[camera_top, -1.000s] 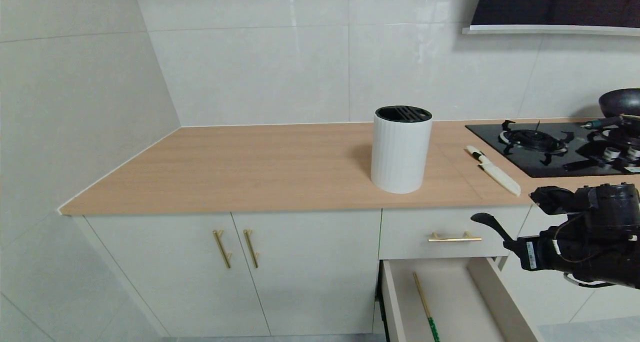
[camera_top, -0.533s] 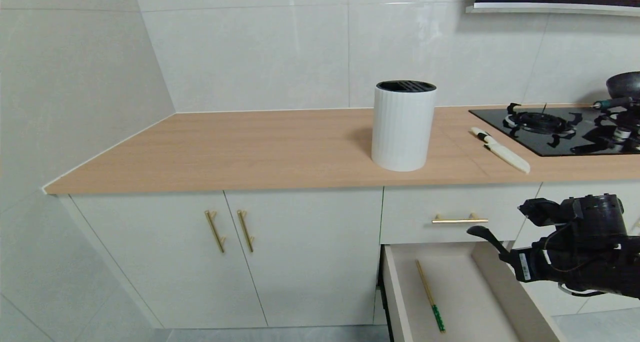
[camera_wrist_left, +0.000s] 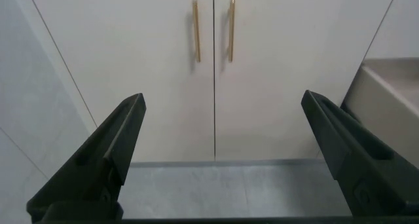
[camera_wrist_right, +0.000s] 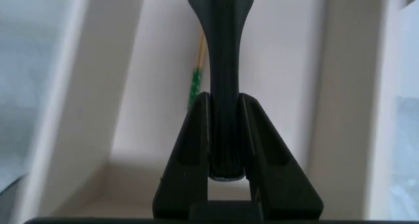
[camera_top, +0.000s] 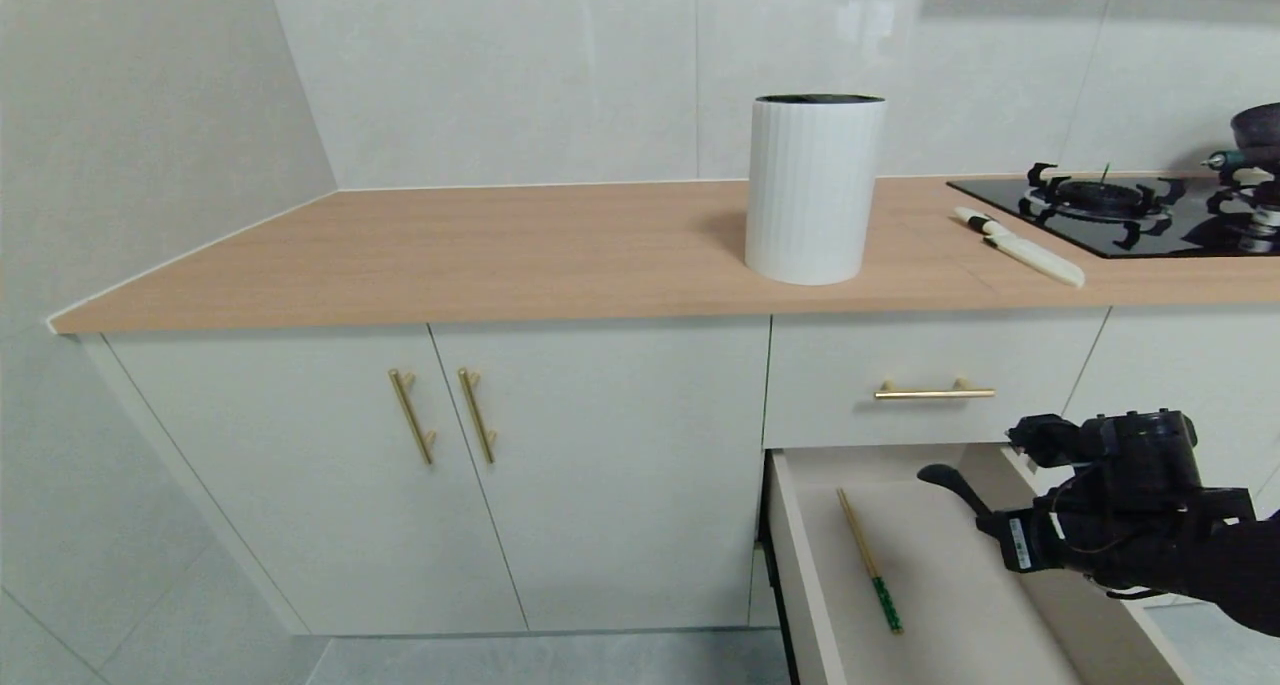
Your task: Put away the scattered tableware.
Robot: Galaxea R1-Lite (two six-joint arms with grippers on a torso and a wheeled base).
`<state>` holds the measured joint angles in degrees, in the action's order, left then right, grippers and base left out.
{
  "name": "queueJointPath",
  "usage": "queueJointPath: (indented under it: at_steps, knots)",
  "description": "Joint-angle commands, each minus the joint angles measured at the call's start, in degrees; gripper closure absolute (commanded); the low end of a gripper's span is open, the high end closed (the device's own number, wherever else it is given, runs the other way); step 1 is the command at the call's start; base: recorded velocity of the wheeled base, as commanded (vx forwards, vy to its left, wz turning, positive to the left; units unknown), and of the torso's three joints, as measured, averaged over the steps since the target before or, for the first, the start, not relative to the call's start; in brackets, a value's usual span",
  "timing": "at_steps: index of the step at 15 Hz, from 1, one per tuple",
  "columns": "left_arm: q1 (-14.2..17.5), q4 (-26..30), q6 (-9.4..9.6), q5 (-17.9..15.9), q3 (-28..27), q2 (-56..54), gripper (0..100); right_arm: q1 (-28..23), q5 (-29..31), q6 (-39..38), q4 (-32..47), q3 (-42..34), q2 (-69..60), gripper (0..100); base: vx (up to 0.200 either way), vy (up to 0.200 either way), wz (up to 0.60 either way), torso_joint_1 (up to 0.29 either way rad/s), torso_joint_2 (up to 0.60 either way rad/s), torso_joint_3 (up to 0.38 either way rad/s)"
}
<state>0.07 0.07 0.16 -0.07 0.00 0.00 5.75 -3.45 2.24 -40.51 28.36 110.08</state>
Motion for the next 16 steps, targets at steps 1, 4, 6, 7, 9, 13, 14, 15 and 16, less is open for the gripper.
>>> queueJointPath:
  at_steps: [1, 4, 6, 7, 9, 13, 14, 15, 16]
  knots:
    - [0.01, 0.01, 0.02, -0.01, 0.0, 0.0, 0, 0.05, 0.55, 0.04, -2.03, -0.58, 4.88, 100, 0.0, 0.0, 0.0, -0.09, 0.44, 0.344]
    - [0.01, 0.01, 0.02, -0.01, 0.0, 0.0, 0, -0.22, 1.16, 0.04, -4.31, -0.58, 7.17, 100, 0.0, 0.0, 0.0, -0.082, 0.45, 0.362]
    - [0.01, 0.01, 0.02, -0.01, 0.0, 0.0, 0, -0.3, 1.16, 0.04, -4.4, -0.67, 7.34, 100, 0.0, 0.0, 0.0, -0.012, 0.39, 0.327]
    - [0.01, 0.01, 0.02, -0.01, 0.0, 0.0, 0, -0.22, 1.16, 0.04, -4.4, -0.67, 7.34, 100, 0.0, 0.0, 0.0, -0.007, 0.06, 0.007]
    - [0.01, 0.01, 0.02, -0.01, 0.0, 0.0, 0, -0.22, 1.16, 0.04, -4.4, -0.67, 7.25, 100, 0.0, 0.0, 0.0, 0.0, 0.0, 0.0]
    - [0.01, 0.01, 0.02, -0.01, 0.0, 0.0, 0, 0.22, 1.43, 0.13, -4.49, -0.05, 7.87, 100, 0.0, 0.0, 0.0, -0.014, 0.09, 0.076]
    - [0.01, 0.01, 0.02, -0.01, 0.0, 0.0, 0, 0.4, 1.69, 0.04, -4.49, 0.47, 8.13, 100, 0.0, 0.0, 0.0, 0.0, 0.0, 0.0]
    - [0.01, 0.01, 0.02, -0.01, 0.0, 0.0, 0, 1.8, 3.54, -0.92, -4.49, 2.32, 9.19, 100, 0.0, 0.0, 0.0, 0.0, 0.0, 0.0]
    - [0.01, 0.01, 0.02, -0.01, 0.0, 0.0, 0, 2.42, 4.68, -2.07, -4.58, 3.2, 10.68, 100, 0.0, 0.0, 0.0, 0.0, 0.0, 0.0]
